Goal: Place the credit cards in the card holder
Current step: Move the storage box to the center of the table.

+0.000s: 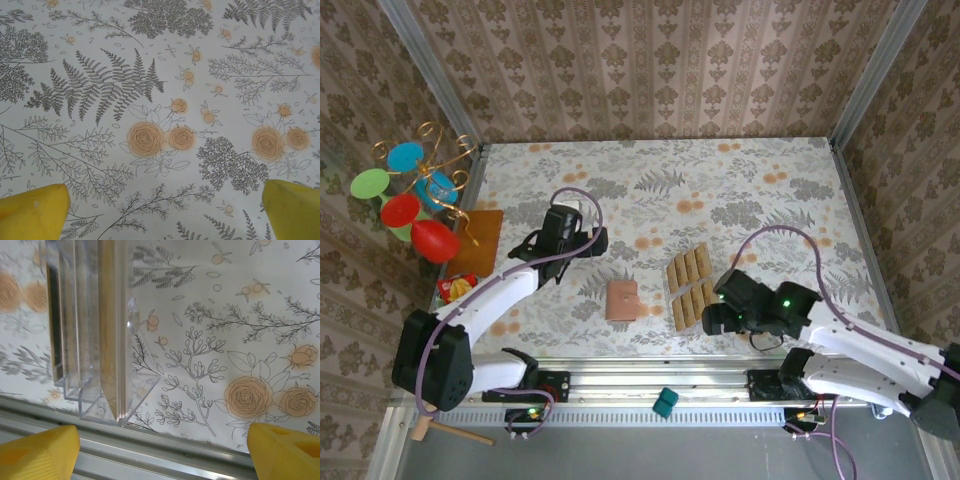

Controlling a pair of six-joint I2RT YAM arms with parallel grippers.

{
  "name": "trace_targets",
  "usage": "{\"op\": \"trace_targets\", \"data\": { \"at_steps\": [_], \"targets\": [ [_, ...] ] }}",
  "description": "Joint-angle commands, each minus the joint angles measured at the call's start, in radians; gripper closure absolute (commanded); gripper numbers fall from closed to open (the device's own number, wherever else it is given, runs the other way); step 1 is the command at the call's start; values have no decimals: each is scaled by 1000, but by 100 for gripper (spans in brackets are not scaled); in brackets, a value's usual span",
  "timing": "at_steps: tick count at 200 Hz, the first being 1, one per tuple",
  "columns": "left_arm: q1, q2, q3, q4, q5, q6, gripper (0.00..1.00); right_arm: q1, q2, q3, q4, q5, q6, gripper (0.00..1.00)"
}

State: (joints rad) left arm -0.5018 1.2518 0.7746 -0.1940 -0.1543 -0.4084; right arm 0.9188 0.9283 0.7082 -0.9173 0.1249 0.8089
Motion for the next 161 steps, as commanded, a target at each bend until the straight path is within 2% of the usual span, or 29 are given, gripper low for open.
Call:
{"op": "trace_targets", "data": {
  "at_steps": [1, 68, 121, 161],
  "targets": [
    [-9, 1, 26, -4, 16, -25, 0, 78, 41, -14, 25, 99, 84, 10],
    [-12, -18, 1, -18, 24, -39, 0, 208, 153, -1, 90, 118, 176, 11],
    [-12, -21, 2, -11, 23, -36, 0, 230, 231, -33, 206, 146, 244, 14],
    [-12, -12, 3, -7, 24, -37, 0, 230, 291, -10, 238, 245, 280, 14]
  ]
}}
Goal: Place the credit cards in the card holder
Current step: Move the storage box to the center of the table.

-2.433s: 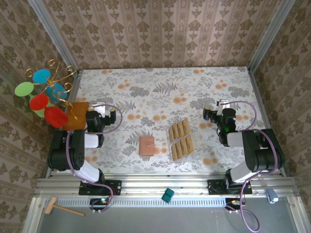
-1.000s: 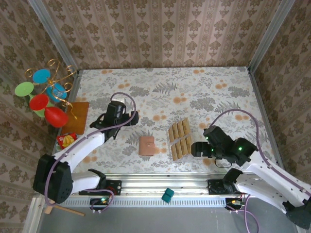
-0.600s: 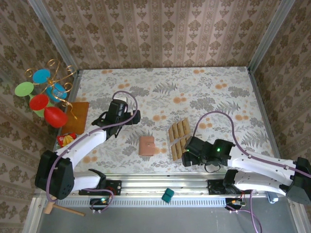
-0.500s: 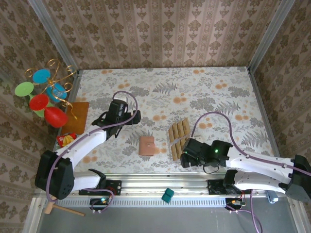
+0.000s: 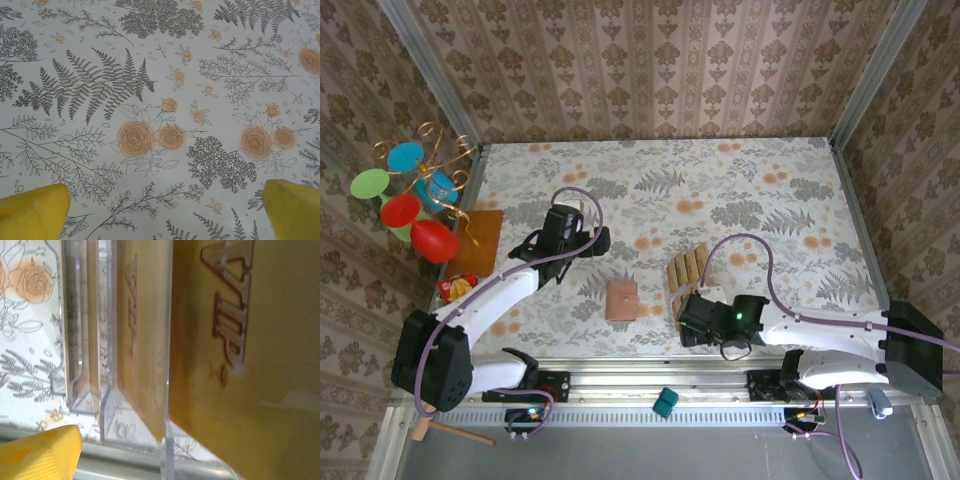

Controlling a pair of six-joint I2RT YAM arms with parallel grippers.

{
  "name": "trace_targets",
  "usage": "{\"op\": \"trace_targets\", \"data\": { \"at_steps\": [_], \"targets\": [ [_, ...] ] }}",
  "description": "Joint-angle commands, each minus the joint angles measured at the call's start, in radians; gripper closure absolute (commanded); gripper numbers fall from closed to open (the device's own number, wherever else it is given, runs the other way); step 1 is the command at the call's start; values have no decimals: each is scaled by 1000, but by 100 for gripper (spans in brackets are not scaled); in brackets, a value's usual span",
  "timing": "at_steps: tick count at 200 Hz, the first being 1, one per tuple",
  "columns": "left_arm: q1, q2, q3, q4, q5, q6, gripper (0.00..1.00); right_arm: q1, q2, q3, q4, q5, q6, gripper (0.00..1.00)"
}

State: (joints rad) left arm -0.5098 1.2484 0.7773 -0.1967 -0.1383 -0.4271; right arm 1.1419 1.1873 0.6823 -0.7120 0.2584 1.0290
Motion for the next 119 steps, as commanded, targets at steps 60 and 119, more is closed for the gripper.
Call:
{"op": "trace_targets", "data": {
  "at_steps": [60, 119],
  "targets": [
    [-5, -16, 2, -10, 14, -21, 0, -52, 87, 11, 107, 177, 79, 19],
    [-5, -26, 2, -17, 14, -20, 0, -211, 112, 37, 235, 149, 5, 20]
  ]
}}
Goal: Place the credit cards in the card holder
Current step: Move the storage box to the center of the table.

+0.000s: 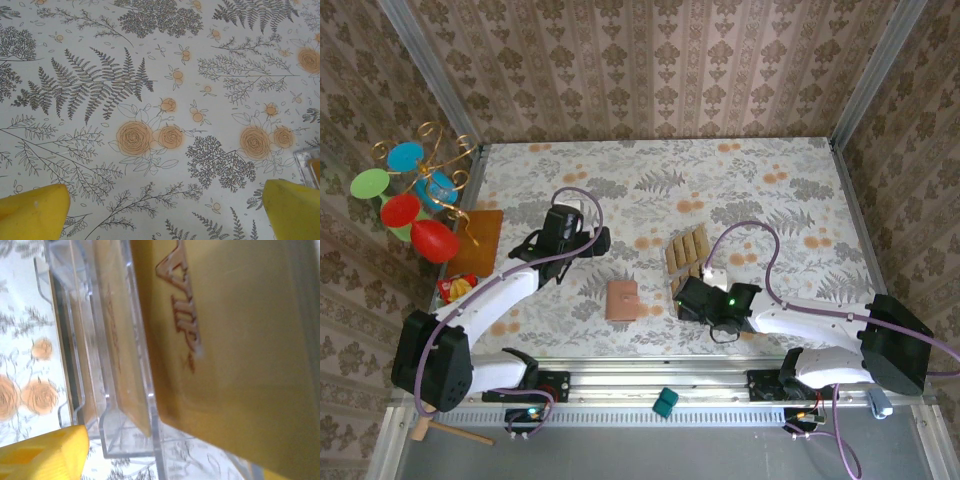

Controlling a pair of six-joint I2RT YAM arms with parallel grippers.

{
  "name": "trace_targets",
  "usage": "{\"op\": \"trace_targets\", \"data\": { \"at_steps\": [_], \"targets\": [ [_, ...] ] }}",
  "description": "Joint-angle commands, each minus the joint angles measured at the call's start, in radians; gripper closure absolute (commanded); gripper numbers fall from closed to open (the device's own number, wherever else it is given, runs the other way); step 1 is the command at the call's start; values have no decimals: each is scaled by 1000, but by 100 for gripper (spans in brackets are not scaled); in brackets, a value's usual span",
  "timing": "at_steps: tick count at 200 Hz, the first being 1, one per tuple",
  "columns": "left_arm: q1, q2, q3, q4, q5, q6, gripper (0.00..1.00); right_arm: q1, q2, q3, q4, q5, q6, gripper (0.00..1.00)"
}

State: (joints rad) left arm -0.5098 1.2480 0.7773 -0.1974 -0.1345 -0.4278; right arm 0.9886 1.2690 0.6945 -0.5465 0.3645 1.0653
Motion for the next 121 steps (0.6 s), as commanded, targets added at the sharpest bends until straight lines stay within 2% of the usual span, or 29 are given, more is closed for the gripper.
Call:
{"op": "trace_targets", "data": {
  "at_steps": [1, 42, 71, 121],
  "targets": [
    [-5, -25, 2, -16, 11, -20, 0, -61, 33, 26, 73, 41, -33, 20],
    [-6, -3, 7, -11, 18, -26, 0, -161, 177, 126, 148, -4, -114, 21],
    [-9, 8, 11, -8, 29, -31, 0, -189, 263, 215, 143, -21, -168, 19],
    [-12, 21, 20, -5, 50, -30, 0, -191, 190, 216, 104, -56, -195, 10]
  ]
}}
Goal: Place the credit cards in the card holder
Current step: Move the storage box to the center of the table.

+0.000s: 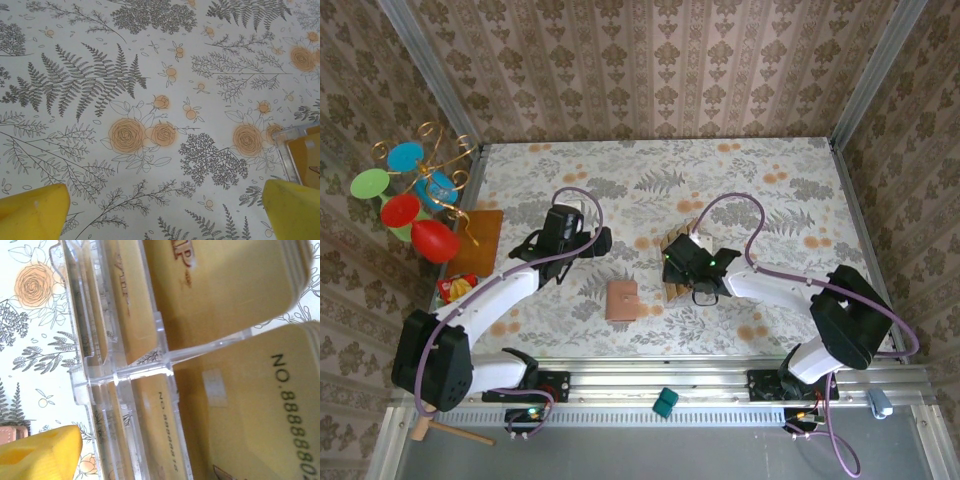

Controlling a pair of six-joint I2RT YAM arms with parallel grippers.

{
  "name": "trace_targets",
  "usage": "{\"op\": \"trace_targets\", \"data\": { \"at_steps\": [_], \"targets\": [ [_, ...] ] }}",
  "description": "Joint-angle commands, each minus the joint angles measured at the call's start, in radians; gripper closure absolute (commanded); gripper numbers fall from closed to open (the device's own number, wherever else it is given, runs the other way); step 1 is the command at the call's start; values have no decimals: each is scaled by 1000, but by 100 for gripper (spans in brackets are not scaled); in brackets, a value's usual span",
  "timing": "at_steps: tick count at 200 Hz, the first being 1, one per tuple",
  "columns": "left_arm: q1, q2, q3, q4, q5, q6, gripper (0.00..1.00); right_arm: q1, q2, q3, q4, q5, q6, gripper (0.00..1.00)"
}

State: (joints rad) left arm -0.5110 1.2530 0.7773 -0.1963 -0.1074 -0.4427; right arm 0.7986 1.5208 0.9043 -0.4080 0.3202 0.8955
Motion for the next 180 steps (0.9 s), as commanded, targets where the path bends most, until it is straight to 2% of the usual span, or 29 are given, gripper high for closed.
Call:
{"op": "trace_targets", "data": {
  "at_steps": [1, 22, 58, 83, 100, 124, 139, 166, 180],
  "targets": [
    [-11, 16, 20, -6, 23, -16, 0, -1, -64, 5, -36, -13, -26, 10],
    [-11, 20, 23, -6, 28, -15, 0, -3, -122, -28, -76, -13, -27, 7],
    [-12, 22, 29, -8, 34, -17, 0, -7, -311, -102, -185, 7, -5, 6],
    [-11, 20, 31, -13, 26, -12, 0, -8, -444, -121, -239, 7, -4, 9],
    [5, 22, 33, -16, 11, -6, 0, -5, -475, -86, -257, -29, -40, 13],
    [48, 26, 41, -15, 33, -11, 0, 33, -403, 17, -260, -77, -96, 18],
    [121, 25, 46, -23, 56, -15, 0, 78, -319, 84, -250, -82, -116, 21],
    [203, 0, 52, -38, 83, -10, 0, 134, -138, 191, -182, -117, -130, 35],
    [237, -18, 55, -46, 96, -7, 0, 153, 3, 256, -165, -123, -127, 42]
  ]
}}
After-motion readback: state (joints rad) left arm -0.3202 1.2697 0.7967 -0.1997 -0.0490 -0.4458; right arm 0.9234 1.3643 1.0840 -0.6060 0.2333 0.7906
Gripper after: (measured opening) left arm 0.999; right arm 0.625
